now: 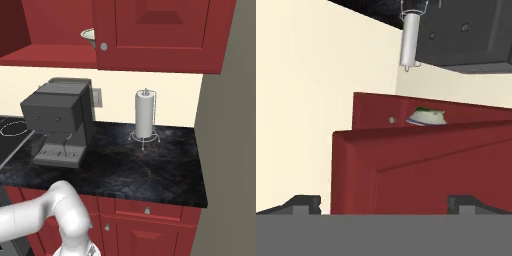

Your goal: Pick the mug and place it in the sink. Pick the bowl and place it in the open cabinet and then close the cabinet.

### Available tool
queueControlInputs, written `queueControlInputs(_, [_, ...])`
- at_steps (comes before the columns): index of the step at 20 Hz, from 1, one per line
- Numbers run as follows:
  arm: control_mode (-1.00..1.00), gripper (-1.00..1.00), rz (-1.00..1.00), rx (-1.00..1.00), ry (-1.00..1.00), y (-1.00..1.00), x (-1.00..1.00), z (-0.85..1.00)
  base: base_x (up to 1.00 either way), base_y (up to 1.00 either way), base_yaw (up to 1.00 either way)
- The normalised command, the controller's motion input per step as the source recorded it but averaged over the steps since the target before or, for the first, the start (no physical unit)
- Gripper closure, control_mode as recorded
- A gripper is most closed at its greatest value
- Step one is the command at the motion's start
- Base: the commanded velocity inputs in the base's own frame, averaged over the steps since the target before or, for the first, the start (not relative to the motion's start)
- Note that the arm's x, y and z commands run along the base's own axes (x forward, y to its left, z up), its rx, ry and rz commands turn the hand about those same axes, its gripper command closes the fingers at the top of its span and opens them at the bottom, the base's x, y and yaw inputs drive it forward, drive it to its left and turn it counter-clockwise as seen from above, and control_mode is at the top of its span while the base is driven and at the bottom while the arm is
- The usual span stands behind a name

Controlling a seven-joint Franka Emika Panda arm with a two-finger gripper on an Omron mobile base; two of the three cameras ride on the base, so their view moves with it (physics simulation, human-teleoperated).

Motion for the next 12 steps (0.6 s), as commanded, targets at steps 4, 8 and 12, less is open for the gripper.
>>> queueControlInputs(4, [-1.00, -1.00, -0.07, 0.16, 0.08, -1.00, 0.00, 0.00, 0.00, 0.00, 0.00])
queueControlInputs(8, [-1.00, -1.00, 0.02, 0.23, 0.06, -1.00, 0.12, 0.00, 0.00, 0.00, 0.00])
queueControlInputs(12, [-1.00, -1.00, 0.11, 0.21, 0.06, -1.00, 0.30, 0.00, 0.00, 0.00, 0.00])
